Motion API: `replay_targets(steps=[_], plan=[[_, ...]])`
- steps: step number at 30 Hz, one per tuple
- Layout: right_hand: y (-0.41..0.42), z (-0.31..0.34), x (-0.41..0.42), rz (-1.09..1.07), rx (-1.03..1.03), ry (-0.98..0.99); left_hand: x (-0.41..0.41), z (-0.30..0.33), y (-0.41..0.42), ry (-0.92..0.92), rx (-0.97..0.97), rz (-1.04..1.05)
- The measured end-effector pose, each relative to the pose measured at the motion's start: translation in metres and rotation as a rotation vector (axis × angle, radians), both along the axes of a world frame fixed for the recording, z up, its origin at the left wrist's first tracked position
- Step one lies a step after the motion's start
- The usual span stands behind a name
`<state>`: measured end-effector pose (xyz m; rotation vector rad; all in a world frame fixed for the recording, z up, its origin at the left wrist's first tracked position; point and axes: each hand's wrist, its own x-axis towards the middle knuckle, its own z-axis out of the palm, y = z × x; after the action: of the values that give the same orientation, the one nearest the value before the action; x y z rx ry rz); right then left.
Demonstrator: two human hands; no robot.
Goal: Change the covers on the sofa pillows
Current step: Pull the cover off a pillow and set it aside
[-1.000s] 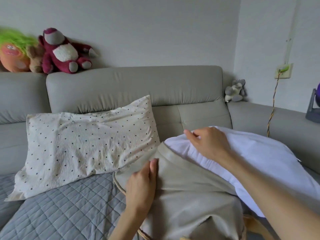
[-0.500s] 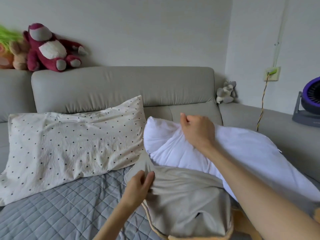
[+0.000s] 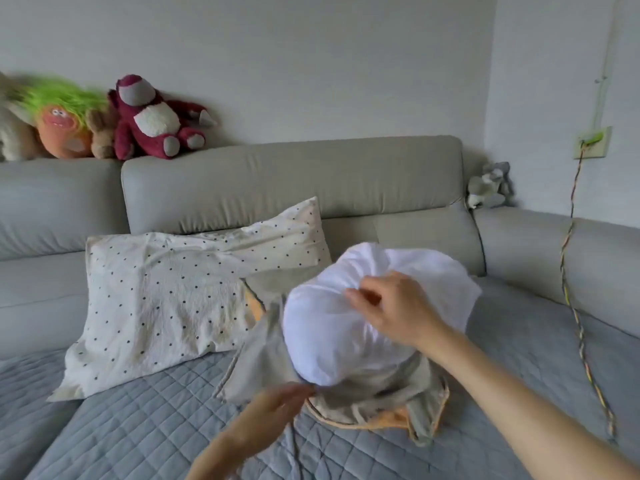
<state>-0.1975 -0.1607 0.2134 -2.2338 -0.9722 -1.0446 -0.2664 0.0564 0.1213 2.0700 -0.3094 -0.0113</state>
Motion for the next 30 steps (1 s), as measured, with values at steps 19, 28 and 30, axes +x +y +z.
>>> replay_targets(steps=[19,28,30], plan=[[0.061,-0.067,-0.056,-0.482,-0.057,0.286,-0.022,-0.002,-0.023,-0.269,-0.110,0.491],[0.037,-0.113,-0.065,-0.536,-0.243,0.065,0.042,0.020,0.009,-0.076,-0.205,0.772],[0.031,-0.107,-0.064,-0.461,-0.239,0.055,0.055,0.022,0.013,-0.145,-0.074,0.822]])
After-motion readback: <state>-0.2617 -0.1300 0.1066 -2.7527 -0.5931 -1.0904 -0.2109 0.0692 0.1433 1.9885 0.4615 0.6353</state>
